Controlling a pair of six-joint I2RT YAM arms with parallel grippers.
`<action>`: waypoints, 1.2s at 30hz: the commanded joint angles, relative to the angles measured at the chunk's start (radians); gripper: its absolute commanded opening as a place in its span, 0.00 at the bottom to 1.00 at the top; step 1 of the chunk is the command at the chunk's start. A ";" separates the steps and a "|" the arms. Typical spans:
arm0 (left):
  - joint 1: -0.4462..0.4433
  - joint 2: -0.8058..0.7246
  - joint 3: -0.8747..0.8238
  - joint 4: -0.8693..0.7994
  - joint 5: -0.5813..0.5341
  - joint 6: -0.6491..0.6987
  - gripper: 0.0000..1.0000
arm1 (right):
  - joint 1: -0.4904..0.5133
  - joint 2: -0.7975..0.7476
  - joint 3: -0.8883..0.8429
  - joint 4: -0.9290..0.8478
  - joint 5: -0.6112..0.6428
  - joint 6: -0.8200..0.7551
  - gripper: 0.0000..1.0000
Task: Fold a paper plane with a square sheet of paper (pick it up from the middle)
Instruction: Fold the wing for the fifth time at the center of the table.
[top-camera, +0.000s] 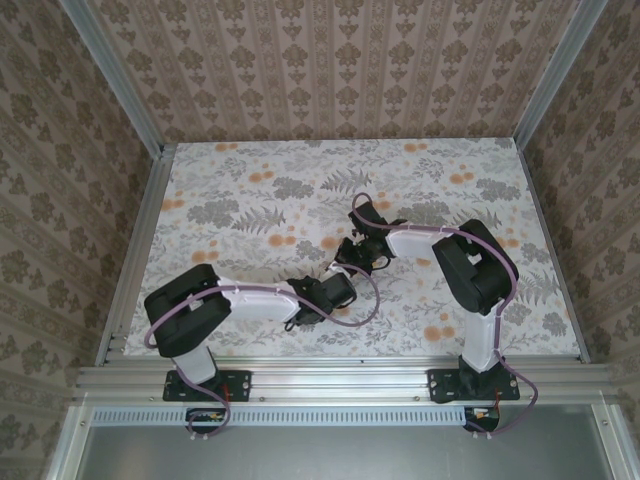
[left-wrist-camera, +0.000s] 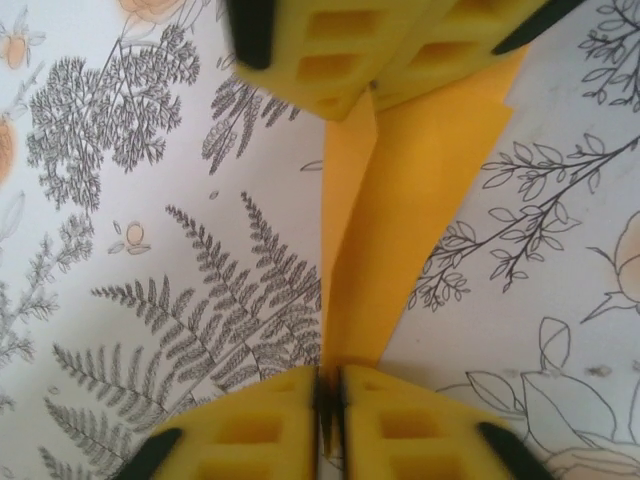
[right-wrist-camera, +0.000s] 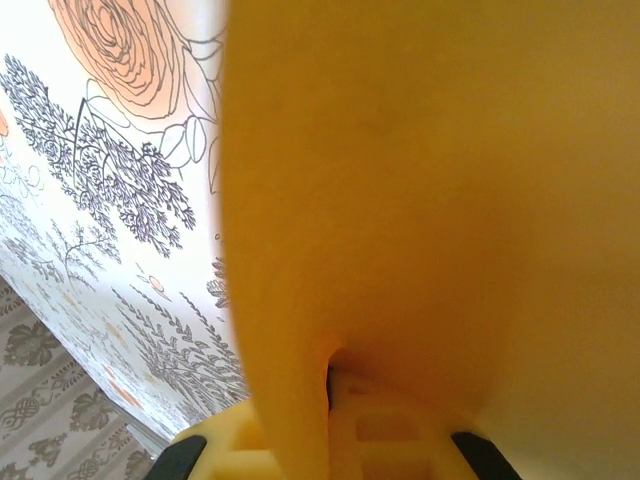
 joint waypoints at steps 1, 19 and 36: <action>0.027 -0.097 -0.052 -0.023 0.133 -0.038 0.31 | -0.016 -0.016 -0.043 -0.006 0.040 -0.037 0.03; 0.428 -0.255 -0.212 0.263 0.846 -0.289 0.49 | -0.026 -0.045 -0.170 0.356 -0.193 -0.337 0.00; 0.532 -0.133 -0.219 0.430 1.041 -0.400 0.31 | -0.067 0.038 -0.183 0.399 -0.310 -0.464 0.01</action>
